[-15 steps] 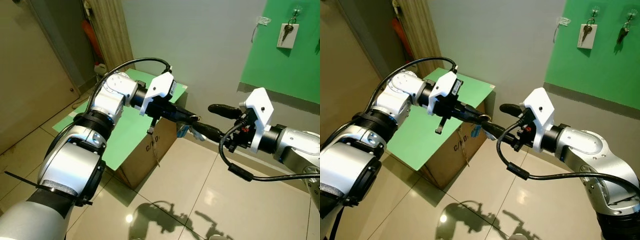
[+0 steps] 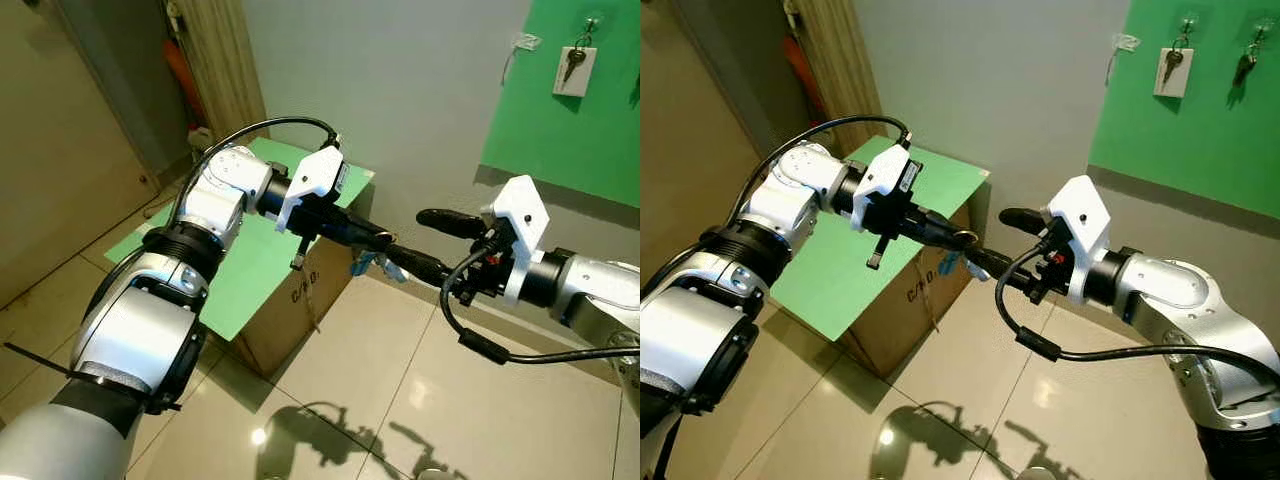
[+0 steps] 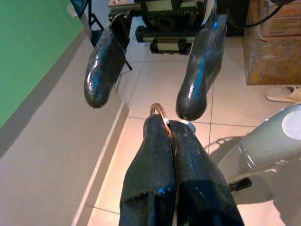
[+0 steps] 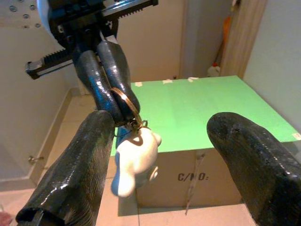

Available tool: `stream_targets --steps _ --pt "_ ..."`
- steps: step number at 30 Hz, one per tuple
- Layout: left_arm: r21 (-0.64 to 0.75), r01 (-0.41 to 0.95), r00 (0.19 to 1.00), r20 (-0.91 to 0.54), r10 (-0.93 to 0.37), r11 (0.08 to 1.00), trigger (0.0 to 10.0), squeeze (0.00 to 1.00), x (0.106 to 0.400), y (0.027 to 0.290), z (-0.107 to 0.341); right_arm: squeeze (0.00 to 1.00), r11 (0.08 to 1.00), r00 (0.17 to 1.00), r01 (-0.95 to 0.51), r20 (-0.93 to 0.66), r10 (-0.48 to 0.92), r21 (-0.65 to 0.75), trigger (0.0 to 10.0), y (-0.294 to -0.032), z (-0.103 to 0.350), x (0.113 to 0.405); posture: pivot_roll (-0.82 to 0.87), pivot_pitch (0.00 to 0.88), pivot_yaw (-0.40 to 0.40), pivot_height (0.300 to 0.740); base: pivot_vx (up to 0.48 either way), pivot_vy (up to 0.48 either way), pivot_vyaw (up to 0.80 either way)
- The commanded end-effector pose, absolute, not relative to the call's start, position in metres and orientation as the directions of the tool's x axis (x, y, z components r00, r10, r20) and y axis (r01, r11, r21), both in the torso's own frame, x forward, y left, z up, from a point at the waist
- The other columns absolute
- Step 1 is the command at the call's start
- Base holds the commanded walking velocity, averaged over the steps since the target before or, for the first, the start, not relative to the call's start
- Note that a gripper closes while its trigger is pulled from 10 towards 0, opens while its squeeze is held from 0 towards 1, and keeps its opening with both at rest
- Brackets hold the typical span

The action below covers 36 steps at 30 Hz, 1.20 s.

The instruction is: Hang keys on a hook

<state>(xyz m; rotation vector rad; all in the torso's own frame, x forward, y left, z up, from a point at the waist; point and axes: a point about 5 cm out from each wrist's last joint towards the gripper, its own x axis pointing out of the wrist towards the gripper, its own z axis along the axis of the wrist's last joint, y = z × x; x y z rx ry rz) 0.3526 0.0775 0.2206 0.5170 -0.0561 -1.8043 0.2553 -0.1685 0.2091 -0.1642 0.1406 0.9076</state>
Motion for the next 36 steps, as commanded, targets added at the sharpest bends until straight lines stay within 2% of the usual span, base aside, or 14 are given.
stream_targets --steps 1,8,9,11,12,13,14,15,16,17,25,30,34,36 --pt "0.324 0.896 -0.194 -0.332 -0.923 -0.305 0.0 0.0 0.353 0.083 0.225 0.0 0.581 0.587 -0.809 -0.183 0.789 -0.089 6.5 -0.168 0.215 0.251 -0.29 0.0 0.137 0.74 0.0 0.0 0.0" --pt "0.325 0.895 -0.188 -0.344 -0.92 -0.305 0.0 0.0 0.354 0.085 0.225 0.0 0.56 0.563 -0.825 -0.197 0.802 -0.078 6.8 -0.169 0.216 0.247 -0.29 0.0 0.136 0.74 0.0 0.0 0.0" --pt "0.326 0.895 -0.188 -0.345 -0.92 -0.305 0.0 0.0 0.354 0.085 0.225 0.0 0.555 0.558 -0.828 -0.196 0.806 -0.075 5.1 -0.169 0.216 0.247 -0.29 0.0 0.136 0.74 0.0 0.0 0.0" --pt "0.326 0.894 -0.189 -0.346 -0.919 -0.307 0.0 0.0 0.354 0.085 0.225 0.0 0.541 0.544 -0.838 -0.195 0.816 -0.07 3.8 -0.166 0.217 0.246 -0.29 0.0 0.136 0.74 0.0 0.0 0.0" --pt "0.326 0.894 -0.189 -0.346 -0.919 -0.307 0.0 0.0 0.354 0.085 0.225 0.0 0.541 0.544 -0.838 -0.195 0.816 -0.07 3.8 -0.166 0.217 0.246 -0.29 0.0 0.136 0.74 0.0 0.0 0.0" --pt "0.327 0.894 -0.19 -0.346 -0.919 -0.307 0.0 0.0 0.354 0.085 0.225 0.0 0.539 0.541 -0.84 -0.194 0.818 -0.07 3.9 -0.165 0.217 0.245 -0.29 0.0 0.136 0.74 0.0 0.0 0.0" --pt "0.328 0.893 -0.19 -0.346 -0.919 -0.308 0.0 0.0 0.354 0.085 0.225 0.0 0.535 0.538 -0.842 -0.192 0.821 -0.071 5.8 -0.164 0.218 0.245 -0.29 0.0 0.137 0.74 0.0 0.0 0.0" --pt "0.328 0.893 -0.191 -0.346 -0.919 -0.309 0.0 0.0 0.353 0.085 0.225 0.0 0.533 0.537 -0.843 -0.19 0.822 -0.072 5.8 -0.163 0.219 0.245 -0.29 0.0 0.137 0.74 0.0 0.0 0.0" --pt "0.329 0.892 -0.192 -0.345 -0.919 -0.31 0.0 0.0 0.353 0.085 0.225 0.0 0.535 0.539 -0.842 -0.185 0.822 -0.074 9.5 -0.161 0.22 0.245 -0.29 0.0 0.136 0.74 0.0 0.0 0.0" --pt "0.33 0.891 -0.193 -0.346 -0.918 -0.312 0.0 0.0 0.353 0.084 0.225 0.0 0.536 0.54 -0.841 -0.181 0.822 -0.076 9.8 -0.16 0.22 0.245 -0.29 0.0 0.136 0.74 0.0 0.0 0.0" --pt "0.335 0.887 -0.2 -0.343 -0.918 -0.318 0.0 0.0 0.353 0.082 0.227 0.0 0.549 0.553 -0.832 -0.177 0.814 -0.077 9.4 -0.158 0.218 0.249 -0.29 0.0 0.135 0.74 0.0 0.0 0.0" --pt "0.34 0.884 -0.202 -0.34 -0.919 -0.32 0.0 0.0 0.353 0.08 0.229 0.0 0.547 0.551 -0.834 -0.173 0.816 -0.074 10.0 -0.155 0.217 0.25 -0.29 0.0 0.134 0.74 0.0 0.0 0.0" --pt "0.342 0.882 -0.206 -0.335 -0.919 -0.323 0.0 0.0 0.353 0.079 0.23 0.0 0.544 0.548 -0.836 -0.169 0.819 -0.069 8.8 -0.154 0.217 0.25 -0.29 0.0 0.133 0.74 0.0 0.0 0.0" --pt "0.342 0.882 -0.207 -0.334 -0.919 -0.323 0.0 0.0 0.353 0.079 0.23 0.0 0.544 0.547 -0.836 -0.168 0.82 -0.069 8.8 -0.153 0.217 0.25 -0.29 0.0 0.133 0.74 0.0 0.0 0.0"
